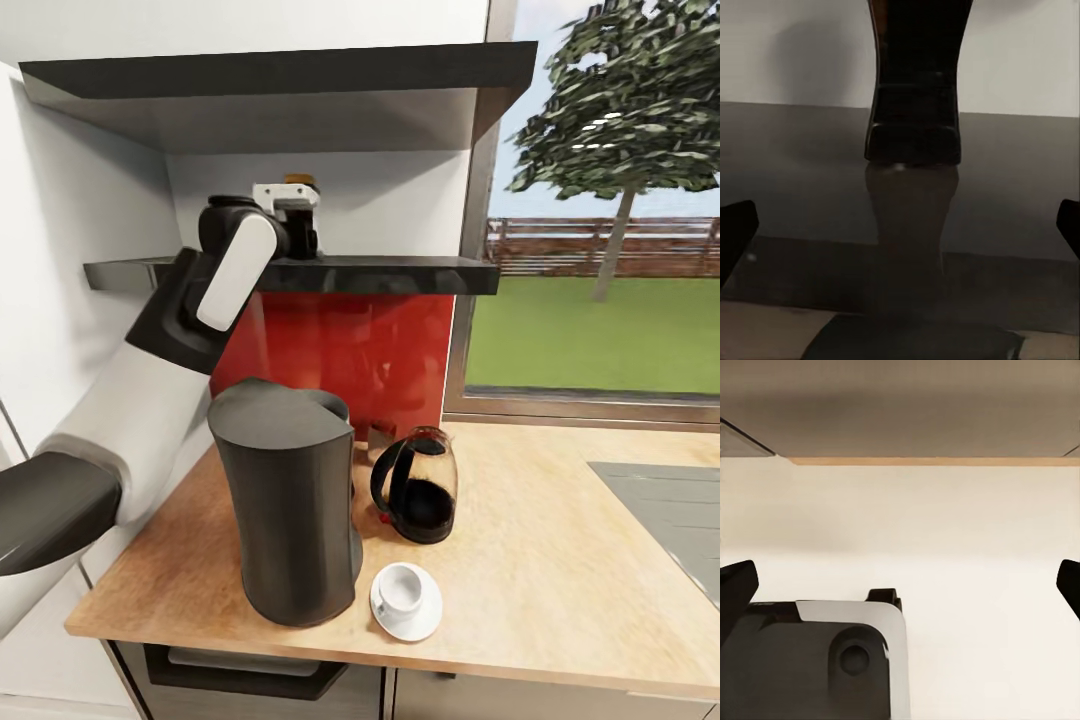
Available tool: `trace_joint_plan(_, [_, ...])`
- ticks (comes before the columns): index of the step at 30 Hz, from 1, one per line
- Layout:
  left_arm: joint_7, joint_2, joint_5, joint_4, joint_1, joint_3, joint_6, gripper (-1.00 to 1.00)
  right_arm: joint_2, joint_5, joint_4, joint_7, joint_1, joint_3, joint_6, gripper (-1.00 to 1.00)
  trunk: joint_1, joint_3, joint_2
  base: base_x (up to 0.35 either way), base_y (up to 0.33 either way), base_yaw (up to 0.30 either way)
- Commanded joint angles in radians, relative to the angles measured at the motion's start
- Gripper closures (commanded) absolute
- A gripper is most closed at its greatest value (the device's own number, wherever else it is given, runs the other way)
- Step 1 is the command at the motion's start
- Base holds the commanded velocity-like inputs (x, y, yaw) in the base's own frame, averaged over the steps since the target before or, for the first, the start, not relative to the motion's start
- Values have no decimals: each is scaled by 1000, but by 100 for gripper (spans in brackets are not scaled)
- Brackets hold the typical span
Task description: Set up a coffee station on the kitchen countertop: keep the coffee maker on the countertop, move the bottle of coffee from the kitchen shelf to the counter next to the coffee maker, place a paper coffee filter on top of the coffee maker, put the saucer next to the coffee maker with the coffee cup on the saucer, and place the electric kettle next to the coffee maker.
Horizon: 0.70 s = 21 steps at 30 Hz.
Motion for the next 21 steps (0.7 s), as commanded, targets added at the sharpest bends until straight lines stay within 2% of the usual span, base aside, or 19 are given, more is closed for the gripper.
trace_joint_plan(1, [10, 1, 10, 0, -3, -3, 0, -100, 0, 9, 0, 5, -1, -9, -4, -100, 0, 0, -1, 0, 0, 0])
trace_joint_plan(11, [9, -7, 12, 0, -5, -3, 2, -100, 0, 9, 3, 4, -1, -9, -4, -100, 0, 0, -1, 13, 0, 0])
trace_joint_plan(18, [9, -10, 14, 5, -5, -2, 3, -100, -1, 9, 10, 5, -1, -9, -4, -100, 0, 0, -1, 268, 0, 0])
trace_joint_plan(21, [10, -9, 13, 4, -5, -3, 2, -100, -1, 10, 12, 5, -1, -9, -4, -100, 0, 0, -1, 113, 0, 0])
